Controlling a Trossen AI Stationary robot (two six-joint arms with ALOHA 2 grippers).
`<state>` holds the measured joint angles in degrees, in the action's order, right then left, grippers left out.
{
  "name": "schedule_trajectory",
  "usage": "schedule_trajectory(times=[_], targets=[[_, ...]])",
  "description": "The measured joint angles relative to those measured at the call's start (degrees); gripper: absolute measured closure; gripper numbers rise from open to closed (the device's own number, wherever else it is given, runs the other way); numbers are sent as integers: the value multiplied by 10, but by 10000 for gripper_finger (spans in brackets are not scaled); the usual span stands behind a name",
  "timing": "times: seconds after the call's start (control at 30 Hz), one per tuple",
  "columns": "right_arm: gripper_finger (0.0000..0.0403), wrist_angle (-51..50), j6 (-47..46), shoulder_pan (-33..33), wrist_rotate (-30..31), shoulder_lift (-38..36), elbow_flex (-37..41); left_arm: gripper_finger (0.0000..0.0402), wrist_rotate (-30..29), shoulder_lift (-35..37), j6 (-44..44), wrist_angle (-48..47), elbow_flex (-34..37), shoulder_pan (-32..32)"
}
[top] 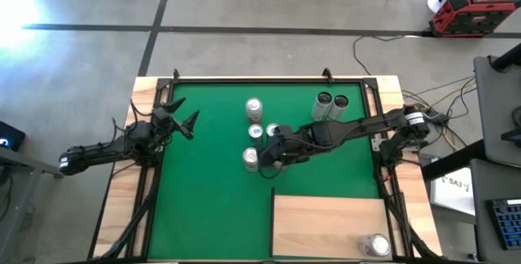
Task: Place canned beverage on shelf
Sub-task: Put the left pink-white soda can on the shelf
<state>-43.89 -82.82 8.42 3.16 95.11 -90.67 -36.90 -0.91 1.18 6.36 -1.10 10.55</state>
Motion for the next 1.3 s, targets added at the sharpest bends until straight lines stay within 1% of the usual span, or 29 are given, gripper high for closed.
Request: schedule_trajectory(times=[0.13, 0.3, 0.53, 0.63, 0.73, 0.9, 1.0, 1.3], targets=[[76, 28, 35, -17, -36, 14, 0, 38, 0, -1, 0, -1, 0, 0], [76, 42, 83, -32, -36, 31, 0, 38, 0, -2, 0, -1, 0, 0], [76, 44, 227, -34, -38, 38, 0, 38, 0, -2, 0, -1, 0, 0], [76, 42, 272, -34, -41, 40, 0, 38, 0, -2, 0, -1, 0, 0], [76, 24, 263, -35, -47, 41, 0, 38, 0, -2, 0, -1, 0, 0], [76, -41, 230, -40, -46, 41, 0, 38, 0, -2, 0, -1, 0, 0], [76, -67, 228, -45, -44, 41, 0, 38, 0, -2, 0, -1, 0, 0], [76, -97, 239, -55, -42, 40, 0, 38, 0, -2, 0, -1, 0, 0]])
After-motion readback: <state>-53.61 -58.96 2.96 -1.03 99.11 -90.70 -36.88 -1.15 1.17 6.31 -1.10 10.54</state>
